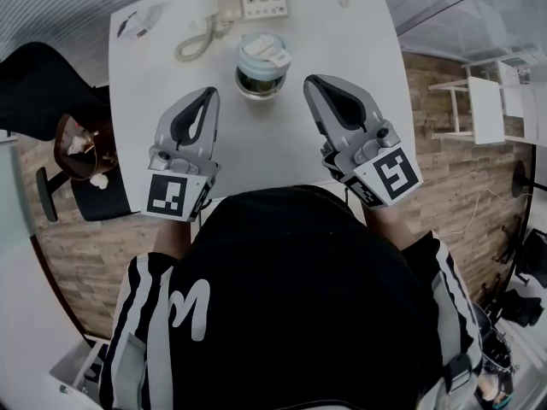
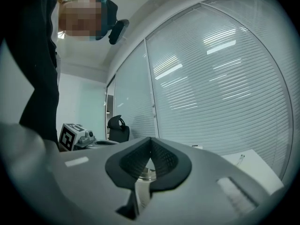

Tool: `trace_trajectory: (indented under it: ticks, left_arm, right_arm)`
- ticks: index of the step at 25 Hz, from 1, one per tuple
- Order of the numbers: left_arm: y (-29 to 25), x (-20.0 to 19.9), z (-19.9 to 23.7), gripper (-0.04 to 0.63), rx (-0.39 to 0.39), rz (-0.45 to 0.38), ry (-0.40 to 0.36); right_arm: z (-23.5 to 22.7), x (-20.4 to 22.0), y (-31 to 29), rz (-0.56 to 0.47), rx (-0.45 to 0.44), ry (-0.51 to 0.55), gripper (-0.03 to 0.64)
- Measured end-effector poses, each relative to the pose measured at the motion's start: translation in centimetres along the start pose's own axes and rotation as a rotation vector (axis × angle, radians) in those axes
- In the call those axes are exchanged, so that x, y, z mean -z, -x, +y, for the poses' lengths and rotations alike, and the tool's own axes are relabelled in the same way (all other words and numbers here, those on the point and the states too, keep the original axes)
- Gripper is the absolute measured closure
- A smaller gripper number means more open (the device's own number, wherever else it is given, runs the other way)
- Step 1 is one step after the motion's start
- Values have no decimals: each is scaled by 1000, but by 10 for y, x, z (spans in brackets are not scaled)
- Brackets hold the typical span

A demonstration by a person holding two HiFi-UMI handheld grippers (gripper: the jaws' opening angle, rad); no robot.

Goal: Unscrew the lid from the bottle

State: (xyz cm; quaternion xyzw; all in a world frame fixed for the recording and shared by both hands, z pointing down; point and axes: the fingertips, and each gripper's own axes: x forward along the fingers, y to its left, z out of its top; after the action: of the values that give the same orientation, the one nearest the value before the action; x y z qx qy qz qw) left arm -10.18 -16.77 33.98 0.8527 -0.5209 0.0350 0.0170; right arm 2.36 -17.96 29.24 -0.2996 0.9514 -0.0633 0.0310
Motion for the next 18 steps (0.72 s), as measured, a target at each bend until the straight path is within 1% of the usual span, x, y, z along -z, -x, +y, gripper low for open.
trace_trajectory:
  ticks: [3, 10, 14, 18]
  left_arm:
    - [-1, -2, 0, 594, 4, -1, -8]
    - [-3, 1, -5, 594, 9, 6, -15]
    - [-3, 4, -6, 594, 20, 14, -2]
    - [-4, 6, -7, 594, 21, 18, 0]
  right_arm:
    - [0, 1, 1, 5, 4, 18, 618]
    - [-1, 1, 3, 6, 3, 5, 618]
    - [-2, 4, 5, 9, 4, 21, 618]
    - [0, 1, 3, 5, -5, 14, 618]
